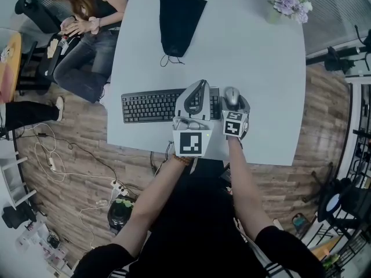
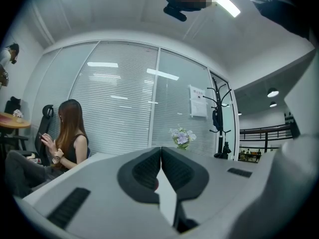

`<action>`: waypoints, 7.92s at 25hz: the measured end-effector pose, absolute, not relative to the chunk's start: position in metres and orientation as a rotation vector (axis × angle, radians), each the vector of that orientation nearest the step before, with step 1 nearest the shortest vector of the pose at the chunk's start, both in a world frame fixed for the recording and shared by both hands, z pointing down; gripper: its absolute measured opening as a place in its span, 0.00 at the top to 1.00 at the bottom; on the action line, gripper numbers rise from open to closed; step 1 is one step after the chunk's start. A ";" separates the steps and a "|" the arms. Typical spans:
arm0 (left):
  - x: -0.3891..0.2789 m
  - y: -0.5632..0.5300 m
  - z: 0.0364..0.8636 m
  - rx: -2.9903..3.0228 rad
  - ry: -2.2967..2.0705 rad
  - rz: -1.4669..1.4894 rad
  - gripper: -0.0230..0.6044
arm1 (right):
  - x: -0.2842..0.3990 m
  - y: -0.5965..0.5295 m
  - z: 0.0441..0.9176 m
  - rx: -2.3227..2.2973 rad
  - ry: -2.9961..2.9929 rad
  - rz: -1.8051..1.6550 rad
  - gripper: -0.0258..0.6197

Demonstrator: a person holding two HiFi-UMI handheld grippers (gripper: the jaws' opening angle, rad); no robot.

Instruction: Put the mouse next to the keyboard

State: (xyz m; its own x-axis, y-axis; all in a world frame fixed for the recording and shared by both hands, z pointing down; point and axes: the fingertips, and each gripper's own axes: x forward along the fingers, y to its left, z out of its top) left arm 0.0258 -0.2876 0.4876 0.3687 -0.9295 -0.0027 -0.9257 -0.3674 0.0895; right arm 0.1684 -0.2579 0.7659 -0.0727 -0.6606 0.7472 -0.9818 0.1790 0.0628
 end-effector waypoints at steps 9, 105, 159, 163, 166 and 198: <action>0.024 -0.290 0.489 2.550 -1.727 -0.049 0.94 | 0.171 -0.261 0.770 1.542 -1.793 0.618 0.50; 0.021 -0.263 0.423 2.680 -1.715 -0.098 0.94 | 0.144 -0.269 0.448 1.941 -2.119 -0.065 0.72; 0.000 -0.221 0.370 2.826 -1.839 -0.228 0.94 | 0.094 -0.199 0.378 2.029 -2.313 -0.397 0.87; 0.002 -0.219 0.378 2.803 -1.819 -0.215 0.94 | 0.093 -0.198 0.384 2.011 -2.312 -0.392 0.89; 0.002 -0.218 0.379 2.809 -1.824 -0.218 0.94 | 0.092 -0.198 0.387 2.008 -2.308 -0.388 0.92; -0.001 -0.213 0.407 2.733 -1.774 -0.155 0.94 | 0.104 -0.199 0.416 1.939 -2.296 -0.240 0.96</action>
